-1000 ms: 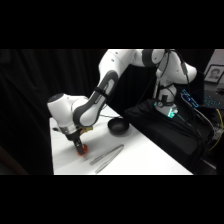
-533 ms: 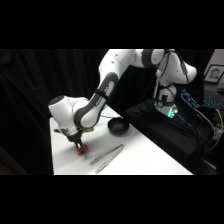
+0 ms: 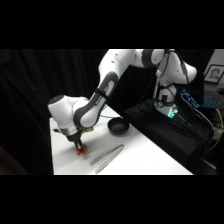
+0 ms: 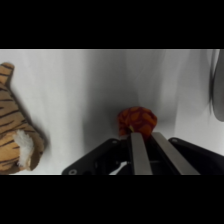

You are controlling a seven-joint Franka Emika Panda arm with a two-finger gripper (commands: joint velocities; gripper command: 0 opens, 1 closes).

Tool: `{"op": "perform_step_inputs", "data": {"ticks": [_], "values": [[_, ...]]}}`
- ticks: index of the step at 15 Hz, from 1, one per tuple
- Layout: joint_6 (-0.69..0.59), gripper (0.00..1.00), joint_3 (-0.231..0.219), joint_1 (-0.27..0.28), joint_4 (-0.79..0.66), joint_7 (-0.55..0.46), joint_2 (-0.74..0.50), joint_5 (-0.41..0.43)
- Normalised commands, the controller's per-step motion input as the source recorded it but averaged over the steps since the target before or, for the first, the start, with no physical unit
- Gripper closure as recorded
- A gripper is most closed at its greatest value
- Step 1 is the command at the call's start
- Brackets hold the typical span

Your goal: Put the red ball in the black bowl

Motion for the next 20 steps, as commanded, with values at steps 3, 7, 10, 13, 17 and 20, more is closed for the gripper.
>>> {"op": "perform_step_inputs", "data": {"ticks": [3, 7, 10, 13, 17, 20], "values": [[-0.14, 0.98, 0.028, 0.006, -0.06, -0.04, -0.23, 0.015], [-0.22, 0.98, 0.019, 0.016, -0.18, -0.04, -0.39, -0.003], [-0.23, 0.98, 0.014, 0.003, -0.28, -0.06, -0.46, -0.006], [-0.18, 0.98, 0.011, 0.004, -0.38, -0.06, -0.48, -0.003], [-0.03, 0.98, 0.018, 0.023, -0.56, -0.06, -0.57, -0.001], [0.12, 0.98, 0.009, 0.025, -0.74, -0.03, -0.65, 0.003]]}}
